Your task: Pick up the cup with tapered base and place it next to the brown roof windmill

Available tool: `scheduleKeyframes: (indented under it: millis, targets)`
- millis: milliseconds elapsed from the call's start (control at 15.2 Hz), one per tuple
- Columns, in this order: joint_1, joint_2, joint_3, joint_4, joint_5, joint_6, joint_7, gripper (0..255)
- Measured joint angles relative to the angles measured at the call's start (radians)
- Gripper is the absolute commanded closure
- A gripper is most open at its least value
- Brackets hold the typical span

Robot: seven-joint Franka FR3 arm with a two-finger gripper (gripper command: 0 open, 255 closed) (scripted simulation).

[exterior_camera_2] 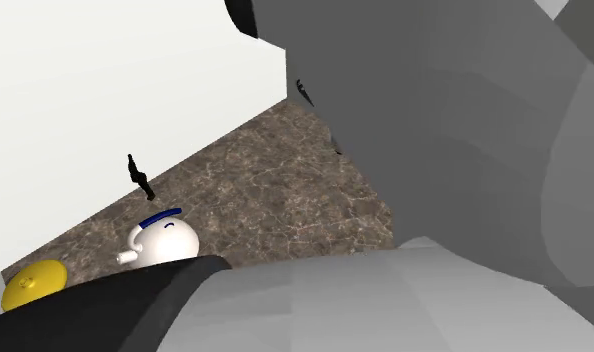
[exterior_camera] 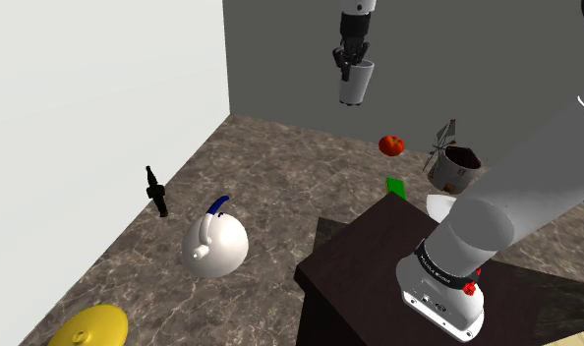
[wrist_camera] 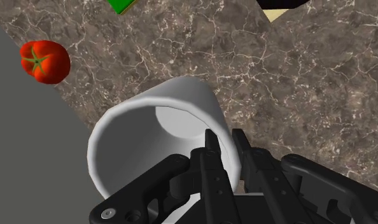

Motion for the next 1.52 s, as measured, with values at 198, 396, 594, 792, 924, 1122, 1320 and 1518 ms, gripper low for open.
scheduleKeyframes:
  millis: [198,396,594,792,924,1122,1320,1518]
  targets:
    - [-0.032,-0.009,-0.042,-0.003,-0.010,0.003,-0.071,255]
    - [-0.063,-0.004,-0.083,-0.004,-0.019,0.018,-0.140,255]
    - [-0.095,0.016,-0.126,0.017,-0.023,0.027,-0.212,255]
    - [-0.126,0.038,-0.167,0.044,-0.024,0.032,-0.285,255]
    - [-0.149,0.064,-0.197,0.073,-0.021,0.035,-0.340,255]
    - [-0.182,0.103,-0.237,0.111,-0.012,0.045,-0.414,255]
    - [-0.217,0.152,-0.274,0.161,0.003,0.052,-0.490,255]
    - [-0.253,0.204,-0.308,0.213,0.025,0.057,-0.564,255]
